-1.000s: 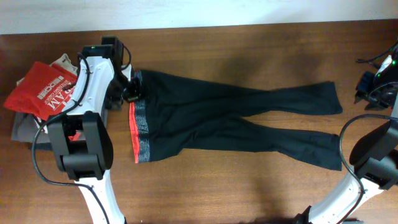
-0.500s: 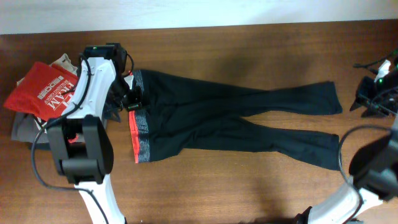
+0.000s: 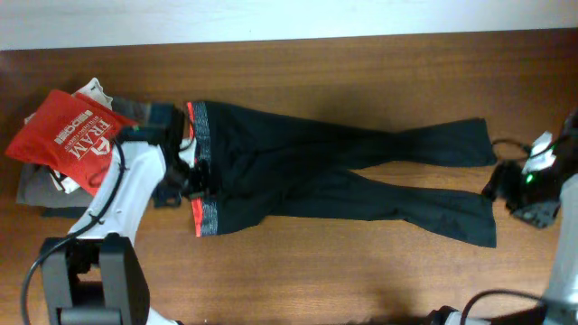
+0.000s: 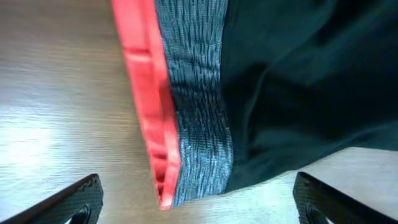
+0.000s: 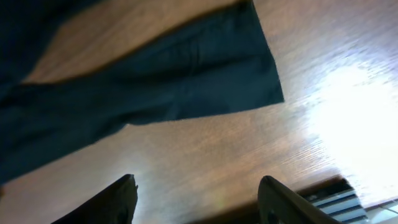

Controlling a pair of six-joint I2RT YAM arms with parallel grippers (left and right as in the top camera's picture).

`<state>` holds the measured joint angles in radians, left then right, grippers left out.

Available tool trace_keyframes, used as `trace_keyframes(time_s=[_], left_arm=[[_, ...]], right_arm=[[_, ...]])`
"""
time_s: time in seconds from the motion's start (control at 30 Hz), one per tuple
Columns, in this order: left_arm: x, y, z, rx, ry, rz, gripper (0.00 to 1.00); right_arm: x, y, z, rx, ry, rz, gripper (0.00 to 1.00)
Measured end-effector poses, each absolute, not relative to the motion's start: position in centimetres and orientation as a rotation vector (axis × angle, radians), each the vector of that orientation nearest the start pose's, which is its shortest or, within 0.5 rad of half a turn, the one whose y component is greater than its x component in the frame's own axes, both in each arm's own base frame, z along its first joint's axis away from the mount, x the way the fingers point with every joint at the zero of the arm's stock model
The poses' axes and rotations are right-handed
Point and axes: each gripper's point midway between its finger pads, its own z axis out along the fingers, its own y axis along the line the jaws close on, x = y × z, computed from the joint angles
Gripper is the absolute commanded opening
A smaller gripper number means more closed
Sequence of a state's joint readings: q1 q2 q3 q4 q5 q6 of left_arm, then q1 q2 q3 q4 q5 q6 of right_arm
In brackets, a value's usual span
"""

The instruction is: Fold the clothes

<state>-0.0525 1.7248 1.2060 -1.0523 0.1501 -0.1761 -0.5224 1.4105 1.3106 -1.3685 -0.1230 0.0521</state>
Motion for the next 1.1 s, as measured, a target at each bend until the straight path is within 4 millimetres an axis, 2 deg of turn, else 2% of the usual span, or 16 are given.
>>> trace_keyframes(time_s=[0.03, 0.13, 0.2, 0.23, 0.33, 0.5, 0.73, 0.8, 0.9, 1.1], left_arm=[[29.4, -4.3, 5.0, -0.198, 3.157, -0.253, 0.85], [27.5, -5.0, 2.4, -0.209, 3.188, -0.321, 0.75], [26.8, -5.3, 1.6, -0.212, 3.196, -0.358, 0.68], [26.6, -5.5, 1.4, -0.212, 3.198, -0.370, 0.62], [26.4, -5.8, 1.3, -0.215, 3.199, -0.404, 0.37], [26.1, -6.0, 1.4, -0.208, 3.208, -0.429, 0.05], [25.1, -5.7, 1.4, -0.220, 3.251, -0.400, 0.01], [25.0, -5.4, 1.3, -0.221, 3.259, -0.373, 0.01], [24.9, -5.0, 1.3, -0.219, 3.264, -0.334, 0.01], [24.9, -4.6, 1.2, -0.216, 3.265, -0.294, 0.01]], right_arm=[[22.7, -10.6, 16.0, 0.843, 2.886, 0.147, 0.67], [22.3, -10.2, 14.0, 0.846, 2.892, 0.164, 0.67], [22.3, -10.1, 12.9, 0.849, 2.897, 0.168, 0.67], [22.2, -10.1, 12.4, 0.853, 2.901, 0.172, 0.67], [22.1, -10.0, 11.3, 0.858, 2.906, 0.177, 0.67], [22.1, -10.0, 10.4, 0.892, 2.895, 0.181, 0.66], [23.1, -10.8, 9.5, 0.985, 2.813, 0.152, 0.67], [23.0, -11.0, 8.6, 1.023, 2.801, 0.131, 0.70], [22.2, -11.4, 6.4, 1.097, 2.782, 0.075, 0.70], [21.3, -11.7, 3.4, 1.195, 2.734, 0.012, 0.72]])
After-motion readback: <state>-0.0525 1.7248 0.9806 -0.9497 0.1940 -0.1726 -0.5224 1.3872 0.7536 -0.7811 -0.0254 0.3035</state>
